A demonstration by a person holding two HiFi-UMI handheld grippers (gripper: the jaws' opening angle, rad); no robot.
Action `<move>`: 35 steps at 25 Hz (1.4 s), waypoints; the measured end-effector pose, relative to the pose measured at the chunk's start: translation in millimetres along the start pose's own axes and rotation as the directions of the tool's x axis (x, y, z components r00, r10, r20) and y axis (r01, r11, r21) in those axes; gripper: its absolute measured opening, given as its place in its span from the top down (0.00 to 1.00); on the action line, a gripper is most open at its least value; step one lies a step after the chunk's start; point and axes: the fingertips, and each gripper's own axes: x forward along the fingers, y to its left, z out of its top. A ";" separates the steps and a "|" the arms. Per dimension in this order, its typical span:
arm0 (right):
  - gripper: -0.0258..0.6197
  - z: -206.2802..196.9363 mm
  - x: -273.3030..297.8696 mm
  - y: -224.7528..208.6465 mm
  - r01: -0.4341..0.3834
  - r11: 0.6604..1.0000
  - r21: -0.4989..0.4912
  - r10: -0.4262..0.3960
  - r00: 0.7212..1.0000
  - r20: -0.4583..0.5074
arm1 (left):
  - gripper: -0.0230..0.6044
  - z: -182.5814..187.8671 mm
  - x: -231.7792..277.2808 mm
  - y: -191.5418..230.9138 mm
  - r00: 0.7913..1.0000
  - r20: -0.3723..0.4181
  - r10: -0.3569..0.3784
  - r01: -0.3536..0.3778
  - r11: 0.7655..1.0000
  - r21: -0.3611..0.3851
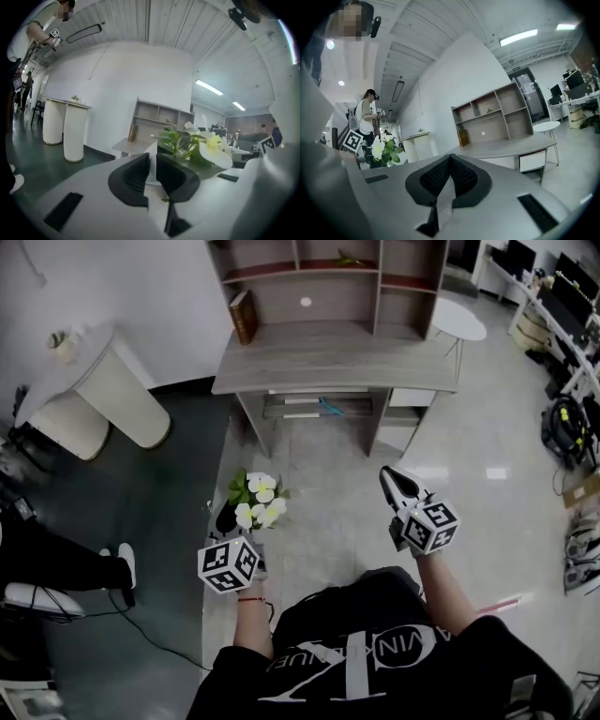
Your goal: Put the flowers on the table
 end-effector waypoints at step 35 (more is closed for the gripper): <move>0.94 0.3 194.3 -103.0 0.042 0.994 0.103 -0.035 0.997 -0.074 | 0.89 12.8 205.4 83.9 0.991 -0.130 0.029 -0.035 0.998 -0.050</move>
